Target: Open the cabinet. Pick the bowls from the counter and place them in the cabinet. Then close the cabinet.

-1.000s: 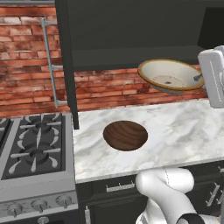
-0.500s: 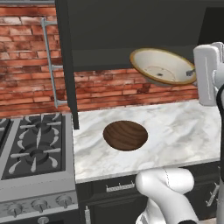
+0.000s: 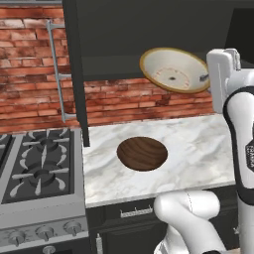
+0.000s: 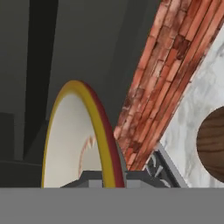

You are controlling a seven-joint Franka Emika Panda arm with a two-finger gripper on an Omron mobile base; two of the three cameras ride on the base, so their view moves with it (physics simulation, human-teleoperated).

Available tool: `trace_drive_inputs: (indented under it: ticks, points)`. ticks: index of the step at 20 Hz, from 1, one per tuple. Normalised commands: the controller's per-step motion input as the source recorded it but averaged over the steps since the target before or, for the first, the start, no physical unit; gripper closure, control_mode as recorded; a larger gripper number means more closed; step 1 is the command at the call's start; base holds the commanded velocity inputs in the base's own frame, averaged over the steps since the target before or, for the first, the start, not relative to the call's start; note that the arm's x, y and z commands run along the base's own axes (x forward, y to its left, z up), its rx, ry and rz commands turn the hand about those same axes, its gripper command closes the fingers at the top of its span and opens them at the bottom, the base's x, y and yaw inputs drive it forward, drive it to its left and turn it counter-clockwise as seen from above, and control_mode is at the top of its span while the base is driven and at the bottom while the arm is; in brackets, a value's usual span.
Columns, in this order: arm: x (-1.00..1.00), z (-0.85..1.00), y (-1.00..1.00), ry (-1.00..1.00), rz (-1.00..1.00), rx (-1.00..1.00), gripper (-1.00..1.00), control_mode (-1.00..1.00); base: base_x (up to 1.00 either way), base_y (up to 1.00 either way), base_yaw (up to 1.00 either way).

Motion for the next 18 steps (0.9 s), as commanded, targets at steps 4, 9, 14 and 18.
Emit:
trace_drive_inputs:
  ticks: [4,9,14,18]
  points:
    - [0.66,0.10,0.24,0.00,0.01,-0.13,1.00,-1.00,0.00,0.00,0.00]
    - [0.60,0.03,0.23,0.00,0.02,-0.06,1.00,-1.00,0.00,0.00,0.00]
    - [0.58,0.00,0.16,0.00,0.02,0.00,1.00,-1.00,0.00,0.00,0.00]
    - [0.54,0.00,0.14,0.00,0.01,0.00,1.00,-1.00,0.00,0.00,0.00]
